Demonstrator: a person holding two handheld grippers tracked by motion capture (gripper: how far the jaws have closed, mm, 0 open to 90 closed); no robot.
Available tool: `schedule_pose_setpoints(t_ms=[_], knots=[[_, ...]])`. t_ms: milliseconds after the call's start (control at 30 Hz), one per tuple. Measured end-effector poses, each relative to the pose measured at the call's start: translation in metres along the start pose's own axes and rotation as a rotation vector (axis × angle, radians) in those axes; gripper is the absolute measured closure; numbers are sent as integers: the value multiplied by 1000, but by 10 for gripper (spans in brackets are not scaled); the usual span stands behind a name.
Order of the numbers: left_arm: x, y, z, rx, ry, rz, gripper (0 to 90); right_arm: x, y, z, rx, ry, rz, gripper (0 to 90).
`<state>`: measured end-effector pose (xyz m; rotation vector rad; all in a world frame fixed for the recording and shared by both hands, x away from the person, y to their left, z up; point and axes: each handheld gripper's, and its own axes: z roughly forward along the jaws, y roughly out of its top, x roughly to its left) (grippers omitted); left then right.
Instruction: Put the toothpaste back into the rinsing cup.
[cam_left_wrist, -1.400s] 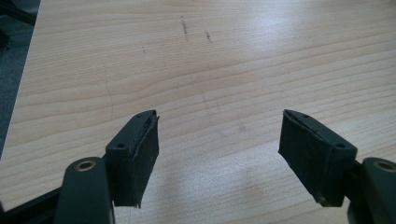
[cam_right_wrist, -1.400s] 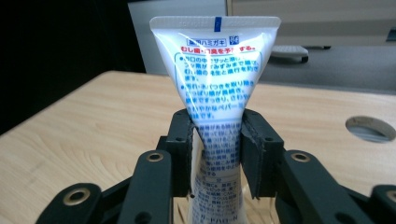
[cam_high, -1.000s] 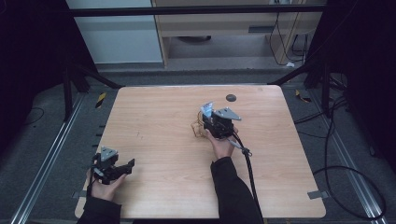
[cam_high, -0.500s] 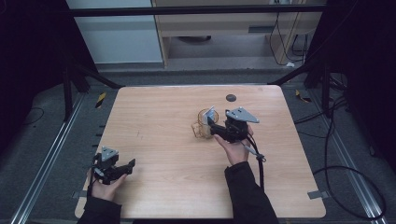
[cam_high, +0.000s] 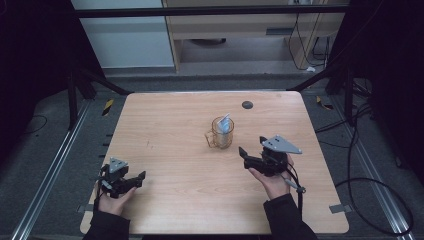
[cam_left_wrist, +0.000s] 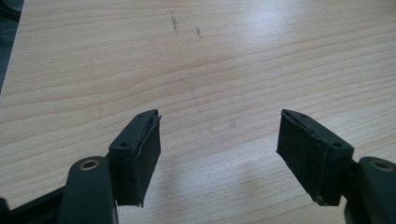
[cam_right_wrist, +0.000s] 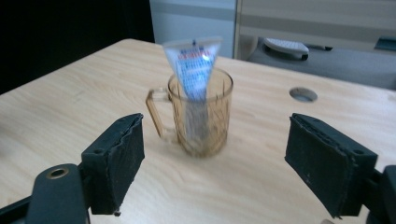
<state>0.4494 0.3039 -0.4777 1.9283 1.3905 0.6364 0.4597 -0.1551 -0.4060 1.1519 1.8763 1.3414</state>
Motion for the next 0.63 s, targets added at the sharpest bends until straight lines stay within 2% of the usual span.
schedule_pose_setpoints(t_ms=[67,333,467,633], knots=[[0,0,-1,-4,-5,2,304,-7,-12,-12,18,2,8,189],[-3,0,0,7,-17,14,331,-20,-34,-32,75,-29,-6,183],[-3,1,0,7,-20,20,332,-31,-50,-38,105,-49,14,190],[-3,0,0,10,-19,23,332,-42,-68,-42,170,-77,30,194]])
